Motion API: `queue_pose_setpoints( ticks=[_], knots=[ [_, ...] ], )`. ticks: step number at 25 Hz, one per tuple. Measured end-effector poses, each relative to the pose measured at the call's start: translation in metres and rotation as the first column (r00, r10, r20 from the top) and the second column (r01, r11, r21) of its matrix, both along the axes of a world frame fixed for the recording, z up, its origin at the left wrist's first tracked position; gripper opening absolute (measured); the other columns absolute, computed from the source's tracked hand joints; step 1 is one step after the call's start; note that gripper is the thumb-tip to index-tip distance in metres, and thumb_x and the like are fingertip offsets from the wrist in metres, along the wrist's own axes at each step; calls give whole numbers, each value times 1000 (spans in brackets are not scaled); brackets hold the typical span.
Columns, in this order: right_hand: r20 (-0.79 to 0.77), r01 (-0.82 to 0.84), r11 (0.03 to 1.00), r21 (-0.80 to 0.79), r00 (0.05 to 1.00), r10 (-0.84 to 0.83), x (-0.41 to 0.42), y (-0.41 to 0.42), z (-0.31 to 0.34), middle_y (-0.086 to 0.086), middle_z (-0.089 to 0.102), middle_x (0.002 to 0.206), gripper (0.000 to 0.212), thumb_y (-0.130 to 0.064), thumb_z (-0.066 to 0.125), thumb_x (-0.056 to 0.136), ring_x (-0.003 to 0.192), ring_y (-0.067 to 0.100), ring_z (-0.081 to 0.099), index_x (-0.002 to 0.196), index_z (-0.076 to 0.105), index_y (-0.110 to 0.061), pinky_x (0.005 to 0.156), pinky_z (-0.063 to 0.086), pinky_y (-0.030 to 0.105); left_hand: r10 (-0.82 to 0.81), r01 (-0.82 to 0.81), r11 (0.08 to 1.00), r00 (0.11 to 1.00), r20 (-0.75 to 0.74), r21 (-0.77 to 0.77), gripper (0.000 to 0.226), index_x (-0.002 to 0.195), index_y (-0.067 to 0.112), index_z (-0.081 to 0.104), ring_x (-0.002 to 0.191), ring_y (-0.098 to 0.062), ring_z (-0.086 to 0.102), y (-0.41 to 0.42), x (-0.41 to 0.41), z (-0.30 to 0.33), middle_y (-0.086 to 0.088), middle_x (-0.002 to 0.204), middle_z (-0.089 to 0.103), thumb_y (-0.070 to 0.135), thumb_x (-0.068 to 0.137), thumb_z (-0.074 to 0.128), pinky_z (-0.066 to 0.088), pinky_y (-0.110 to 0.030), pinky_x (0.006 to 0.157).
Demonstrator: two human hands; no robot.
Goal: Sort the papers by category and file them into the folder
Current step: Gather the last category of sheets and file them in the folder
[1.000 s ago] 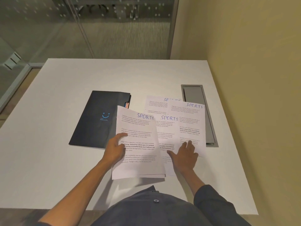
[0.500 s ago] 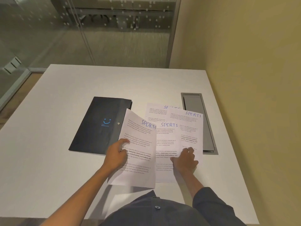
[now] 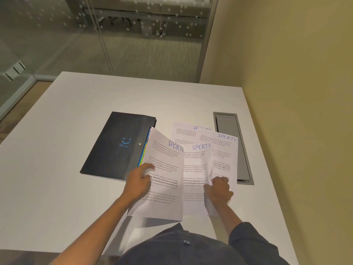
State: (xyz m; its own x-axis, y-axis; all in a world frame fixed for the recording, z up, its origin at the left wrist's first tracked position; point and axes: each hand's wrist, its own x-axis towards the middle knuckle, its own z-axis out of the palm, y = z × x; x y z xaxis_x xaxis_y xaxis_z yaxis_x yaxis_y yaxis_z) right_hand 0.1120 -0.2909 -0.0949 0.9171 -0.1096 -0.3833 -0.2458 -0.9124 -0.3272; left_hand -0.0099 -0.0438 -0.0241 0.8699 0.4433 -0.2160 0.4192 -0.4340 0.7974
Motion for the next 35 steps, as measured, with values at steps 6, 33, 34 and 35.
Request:
queue_pose_setpoints(
  ticks=[6, 33, 34, 35],
  knots=[
    [83, 140, 824, 550, 972, -221, 14, -33, 44, 8, 67, 80, 7, -9, 61, 90, 64, 25, 58, 92, 58, -15, 55, 44, 27, -120, 133, 950, 991, -63, 283, 33, 127, 13, 55, 104, -26, 62, 1, 3, 9, -5, 133, 57, 11, 94, 50, 51, -35, 91],
    [-337, 255, 476, 842, 937, 94, 7, 24, 57, -1, 73, 115, 37, -20, 66, 92, 107, 20, 68, 129, 63, -13, 104, 48, 42, -4, 11, 999, 986, 169, -44, 42, 123, 19, 58, 111, -1, 45, -31, 34, 65, 12, 126, 54, 5, 84, 64, 33, -16, 94],
    [-343, 261, 470, 843, 935, 95, 7, 25, 53, -1, 73, 115, 38, -18, 66, 92, 108, 21, 68, 129, 62, -11, 105, 47, 43, 15, -9, 999, 988, 157, -38, 40, 123, 19, 57, 110, -2, 45, -29, 34, 62, 9, 128, 55, 10, 85, 65, 33, -18, 93],
    [-354, 277, 463, 842, 931, 86, 7, 26, 49, 1, 72, 116, 38, -15, 66, 92, 109, 22, 68, 129, 62, -8, 105, 47, 43, 32, -28, 999, 989, 143, -34, 39, 124, 19, 57, 108, -2, 46, -26, 33, 59, 8, 129, 56, 18, 86, 67, 35, -19, 92]
  ],
)
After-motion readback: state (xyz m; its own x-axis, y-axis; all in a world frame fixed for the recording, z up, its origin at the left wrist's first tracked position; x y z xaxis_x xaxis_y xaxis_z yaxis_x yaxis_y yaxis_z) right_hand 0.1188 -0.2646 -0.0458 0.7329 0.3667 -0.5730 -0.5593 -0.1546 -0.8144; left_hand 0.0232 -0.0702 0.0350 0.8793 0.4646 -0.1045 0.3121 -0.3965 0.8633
